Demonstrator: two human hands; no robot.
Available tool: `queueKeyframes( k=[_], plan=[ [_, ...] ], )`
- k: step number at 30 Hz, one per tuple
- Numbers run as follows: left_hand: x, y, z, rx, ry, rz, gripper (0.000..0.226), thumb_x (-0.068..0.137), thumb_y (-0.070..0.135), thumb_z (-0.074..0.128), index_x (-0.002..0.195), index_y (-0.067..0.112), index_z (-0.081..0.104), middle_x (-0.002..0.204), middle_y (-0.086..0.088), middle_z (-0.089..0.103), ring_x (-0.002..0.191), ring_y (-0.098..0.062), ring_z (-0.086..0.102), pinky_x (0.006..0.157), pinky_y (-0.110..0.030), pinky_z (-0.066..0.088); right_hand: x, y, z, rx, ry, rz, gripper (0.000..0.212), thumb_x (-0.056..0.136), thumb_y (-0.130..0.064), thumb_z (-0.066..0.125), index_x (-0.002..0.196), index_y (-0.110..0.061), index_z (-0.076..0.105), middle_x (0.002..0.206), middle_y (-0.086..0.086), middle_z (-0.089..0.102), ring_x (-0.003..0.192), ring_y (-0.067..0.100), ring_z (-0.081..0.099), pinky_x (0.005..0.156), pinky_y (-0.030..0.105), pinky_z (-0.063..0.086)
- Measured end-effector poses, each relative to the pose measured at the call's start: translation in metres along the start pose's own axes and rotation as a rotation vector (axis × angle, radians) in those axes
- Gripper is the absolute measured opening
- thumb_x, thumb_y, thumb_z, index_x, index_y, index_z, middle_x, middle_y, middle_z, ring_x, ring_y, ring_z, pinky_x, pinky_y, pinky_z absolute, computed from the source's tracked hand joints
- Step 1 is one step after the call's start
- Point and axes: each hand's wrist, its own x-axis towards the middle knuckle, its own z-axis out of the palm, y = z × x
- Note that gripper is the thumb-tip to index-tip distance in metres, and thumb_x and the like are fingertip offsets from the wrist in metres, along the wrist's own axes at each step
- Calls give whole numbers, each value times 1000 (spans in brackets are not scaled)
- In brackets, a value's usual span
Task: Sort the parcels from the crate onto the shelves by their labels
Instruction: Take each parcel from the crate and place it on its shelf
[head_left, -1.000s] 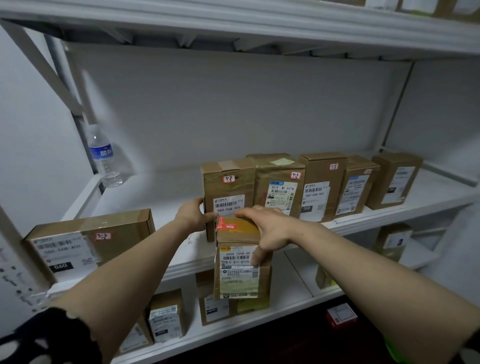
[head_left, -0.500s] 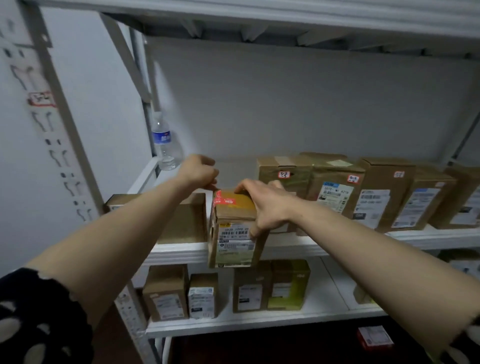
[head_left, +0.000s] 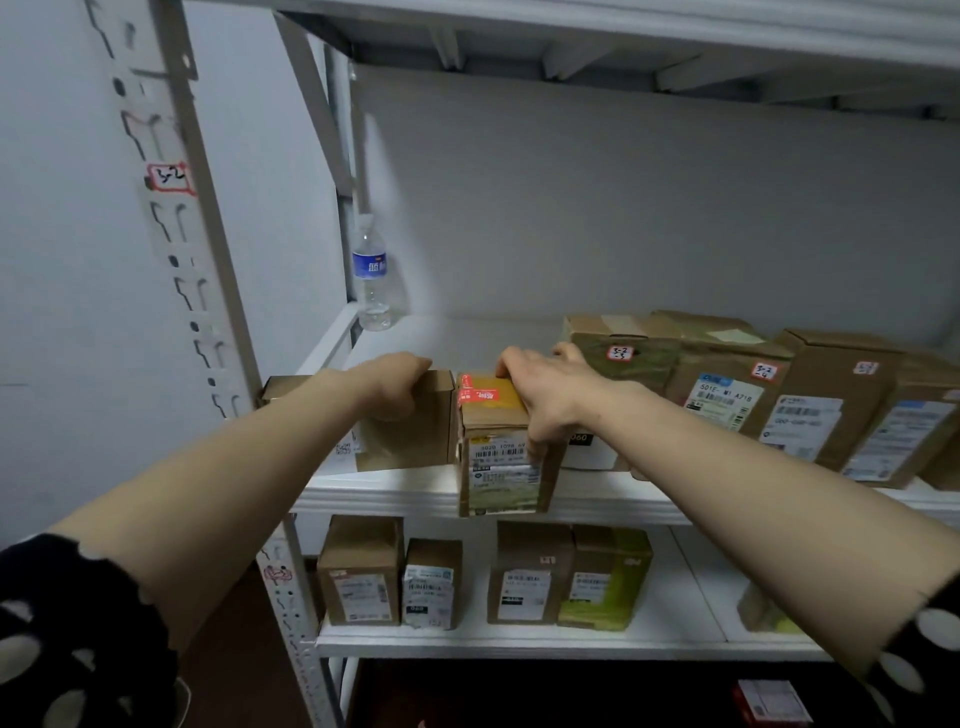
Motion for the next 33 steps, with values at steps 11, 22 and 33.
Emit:
queueKeyframes(
  k=[11, 22, 33],
  plan=[
    [4, -4, -12, 131, -50, 87, 69, 75, -9, 63, 137, 16, 46, 134, -7, 51, 121, -27, 48, 101, -36, 43, 7, -5, -1, -79, 74, 86, 85, 60, -27, 85, 127, -13, 34, 119, 5, 55, 119, 26, 48, 113, 49, 10],
    [1, 2, -11, 113, -67, 64, 67, 73, -9, 64, 134, 14, 47, 128, -9, 54, 116, -27, 51, 94, -35, 47, 32, -9, 2, -124, 14, 118, 73, 64, -18, 80, 121, -12, 35, 111, 9, 58, 111, 26, 54, 101, 42, 25],
    [0, 1, -10, 163, -59, 81, 65, 75, -7, 63, 135, 14, 47, 129, -8, 53, 117, -27, 51, 92, -32, 45, 42, -7, 0, -125, -84, 144, 76, 68, -19, 79, 129, -10, 34, 124, 15, 50, 122, 31, 46, 103, 42, 26]
  ],
)
